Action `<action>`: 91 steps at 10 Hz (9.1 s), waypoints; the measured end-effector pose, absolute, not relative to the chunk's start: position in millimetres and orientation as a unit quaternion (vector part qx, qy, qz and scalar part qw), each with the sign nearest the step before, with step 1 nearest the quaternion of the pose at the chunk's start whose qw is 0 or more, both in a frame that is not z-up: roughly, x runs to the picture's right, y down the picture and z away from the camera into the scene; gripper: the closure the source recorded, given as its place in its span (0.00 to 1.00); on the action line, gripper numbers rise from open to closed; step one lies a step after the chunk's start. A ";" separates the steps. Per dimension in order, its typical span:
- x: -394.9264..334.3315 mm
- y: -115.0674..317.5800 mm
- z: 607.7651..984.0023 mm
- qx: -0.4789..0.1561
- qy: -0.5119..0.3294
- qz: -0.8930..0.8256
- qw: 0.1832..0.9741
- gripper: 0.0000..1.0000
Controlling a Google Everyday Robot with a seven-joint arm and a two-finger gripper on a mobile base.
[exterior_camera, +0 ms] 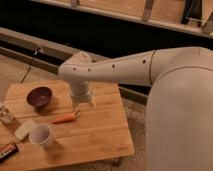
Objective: Place the pepper in the ceramic bowl
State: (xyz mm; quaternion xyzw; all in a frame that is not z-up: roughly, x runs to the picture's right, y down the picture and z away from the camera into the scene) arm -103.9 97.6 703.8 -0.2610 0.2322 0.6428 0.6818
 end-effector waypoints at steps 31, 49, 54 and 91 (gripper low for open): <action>-219.6 121.8 806.9 -0.334 0.055 0.196 0.920 0.35; -214.5 172.8 861.2 -0.380 0.118 0.093 0.913 0.51; -227.9 147.2 844.7 -0.346 0.103 0.092 0.928 0.99; -369.9 39.5 882.7 -0.223 0.161 0.125 0.953 0.46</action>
